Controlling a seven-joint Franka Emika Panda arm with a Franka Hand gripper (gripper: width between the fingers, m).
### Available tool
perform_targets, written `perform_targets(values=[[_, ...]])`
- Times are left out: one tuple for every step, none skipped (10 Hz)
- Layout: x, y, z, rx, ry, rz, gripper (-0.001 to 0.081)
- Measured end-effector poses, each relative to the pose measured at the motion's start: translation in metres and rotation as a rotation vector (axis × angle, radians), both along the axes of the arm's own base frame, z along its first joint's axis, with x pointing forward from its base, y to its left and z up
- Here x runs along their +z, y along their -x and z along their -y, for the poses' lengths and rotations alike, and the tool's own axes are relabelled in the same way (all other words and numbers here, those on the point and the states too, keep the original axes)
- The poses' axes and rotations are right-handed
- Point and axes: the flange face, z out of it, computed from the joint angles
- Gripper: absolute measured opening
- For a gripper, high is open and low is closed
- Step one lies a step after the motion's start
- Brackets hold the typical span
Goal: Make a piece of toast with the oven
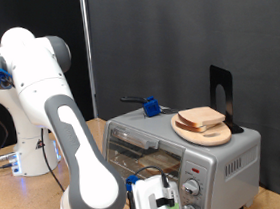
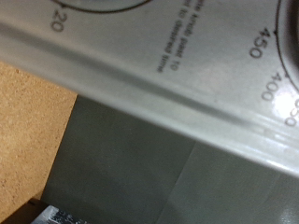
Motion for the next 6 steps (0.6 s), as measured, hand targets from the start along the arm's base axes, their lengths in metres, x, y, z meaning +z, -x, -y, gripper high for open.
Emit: perform_targets(values=[[-0.0007,0.0009,-0.0001,-0.006,-0.002,0.029,0.0089],[-0.0013,0.0019,-0.0002,-0.014,-0.004,0.053,0.0089],[-0.0018,0.0027,-0.0003,-0.019,-0.006,0.068,0.0089],[-0.0021,0.0031,-0.0004,-0.022,-0.008,0.071,0.0089],[-0.0022,0.0032,-0.0004,-0.024,-0.009,0.071,0.0089],[-0.0023,0.0033,-0.0004,-0.025,-0.01,0.071,0.0089]])
